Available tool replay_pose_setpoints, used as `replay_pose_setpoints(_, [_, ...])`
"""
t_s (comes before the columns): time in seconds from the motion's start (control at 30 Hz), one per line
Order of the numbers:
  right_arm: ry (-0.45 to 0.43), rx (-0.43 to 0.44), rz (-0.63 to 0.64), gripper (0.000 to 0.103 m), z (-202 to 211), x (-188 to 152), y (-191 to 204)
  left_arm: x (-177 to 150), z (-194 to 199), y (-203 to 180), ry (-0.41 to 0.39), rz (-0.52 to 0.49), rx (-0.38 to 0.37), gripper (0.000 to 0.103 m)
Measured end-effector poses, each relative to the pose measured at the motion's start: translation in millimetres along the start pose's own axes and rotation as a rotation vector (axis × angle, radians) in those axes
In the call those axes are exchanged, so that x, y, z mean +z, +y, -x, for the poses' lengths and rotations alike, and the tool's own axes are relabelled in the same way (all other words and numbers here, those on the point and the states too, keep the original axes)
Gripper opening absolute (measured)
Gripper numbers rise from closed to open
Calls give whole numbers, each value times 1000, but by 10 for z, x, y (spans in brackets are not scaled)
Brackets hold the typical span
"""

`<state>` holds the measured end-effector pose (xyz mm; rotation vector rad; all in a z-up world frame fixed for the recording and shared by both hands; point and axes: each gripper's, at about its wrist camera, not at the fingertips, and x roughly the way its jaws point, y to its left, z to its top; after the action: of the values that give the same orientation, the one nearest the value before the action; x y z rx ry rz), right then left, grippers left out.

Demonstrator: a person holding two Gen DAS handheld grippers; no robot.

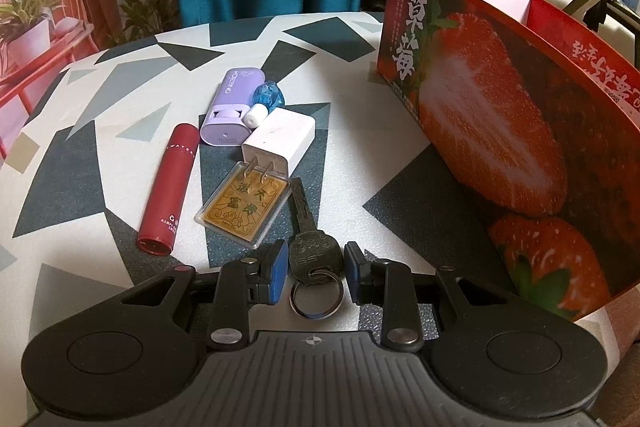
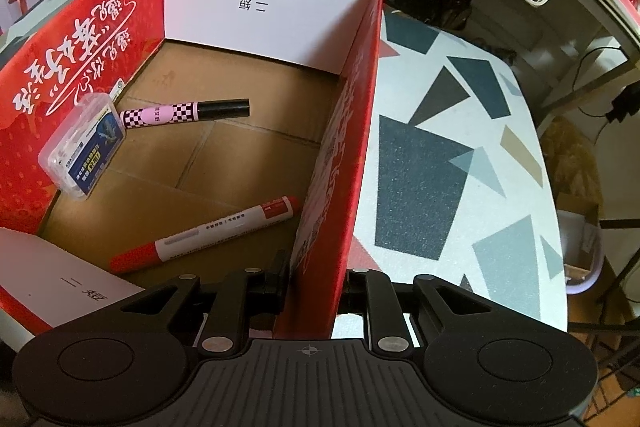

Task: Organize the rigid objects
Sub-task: 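Close the left tool on the black key's head and lift it, then carry the key into the red box and release it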

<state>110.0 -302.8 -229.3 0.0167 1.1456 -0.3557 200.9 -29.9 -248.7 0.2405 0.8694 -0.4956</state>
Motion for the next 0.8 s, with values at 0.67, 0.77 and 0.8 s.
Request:
replay_pose_setpoints(0.67, [-16, -11, -2, 16, 17, -24, -1, 41, 70, -31, -24, -18, -25, 32])
replay_pose_setpoints(0.77, [-15, -11, -1, 16, 17, -24, 0, 116, 114, -37, -42, -25, -32, 32])
replay_pose_setpoints(0.8, [-15, -11, -1, 16, 16, -24, 0, 147, 130, -36, -49, -26, -36, 32])
